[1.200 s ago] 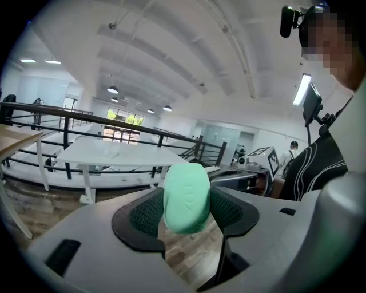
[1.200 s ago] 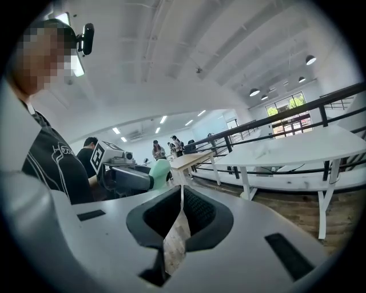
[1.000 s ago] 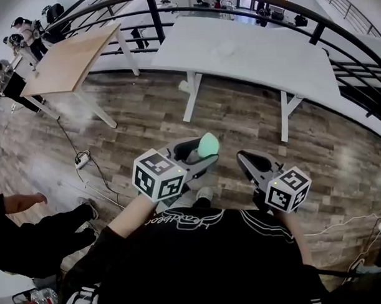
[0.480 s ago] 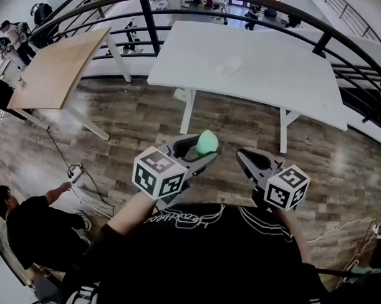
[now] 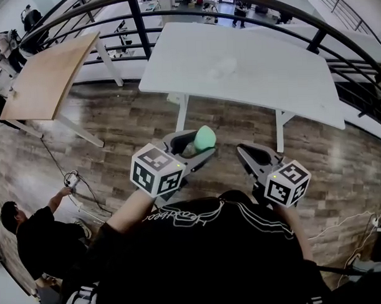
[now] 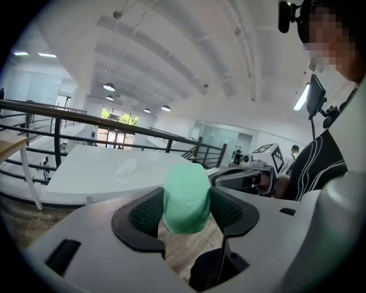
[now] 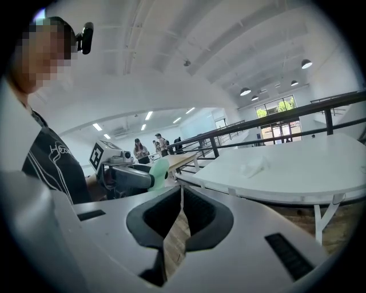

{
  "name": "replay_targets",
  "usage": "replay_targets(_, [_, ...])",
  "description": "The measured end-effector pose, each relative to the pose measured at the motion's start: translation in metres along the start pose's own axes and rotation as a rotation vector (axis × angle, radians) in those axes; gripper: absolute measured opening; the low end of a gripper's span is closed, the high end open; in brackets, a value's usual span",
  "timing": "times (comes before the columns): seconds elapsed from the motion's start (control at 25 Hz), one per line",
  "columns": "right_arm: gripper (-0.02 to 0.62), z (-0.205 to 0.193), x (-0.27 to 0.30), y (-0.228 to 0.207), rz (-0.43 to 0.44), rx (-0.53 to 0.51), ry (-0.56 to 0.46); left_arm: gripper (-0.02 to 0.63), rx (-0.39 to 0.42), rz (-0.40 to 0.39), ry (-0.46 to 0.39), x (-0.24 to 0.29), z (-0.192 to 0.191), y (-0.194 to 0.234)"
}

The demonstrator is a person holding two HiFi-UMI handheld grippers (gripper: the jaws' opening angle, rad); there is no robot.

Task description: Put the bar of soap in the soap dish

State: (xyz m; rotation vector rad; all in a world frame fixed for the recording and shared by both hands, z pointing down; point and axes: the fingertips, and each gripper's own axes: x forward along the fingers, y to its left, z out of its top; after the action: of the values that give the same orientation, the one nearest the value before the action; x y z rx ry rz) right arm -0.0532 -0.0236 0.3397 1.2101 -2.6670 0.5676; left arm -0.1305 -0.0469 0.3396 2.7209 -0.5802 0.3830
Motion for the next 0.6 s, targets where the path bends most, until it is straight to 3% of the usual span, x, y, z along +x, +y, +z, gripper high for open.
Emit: replay_targets(0.6, [0.02,0.0,0.021,-0.061,0.006,0.028,-0.024,0.256,0.034,-0.009,0.035,0.06,0.006,0.032])
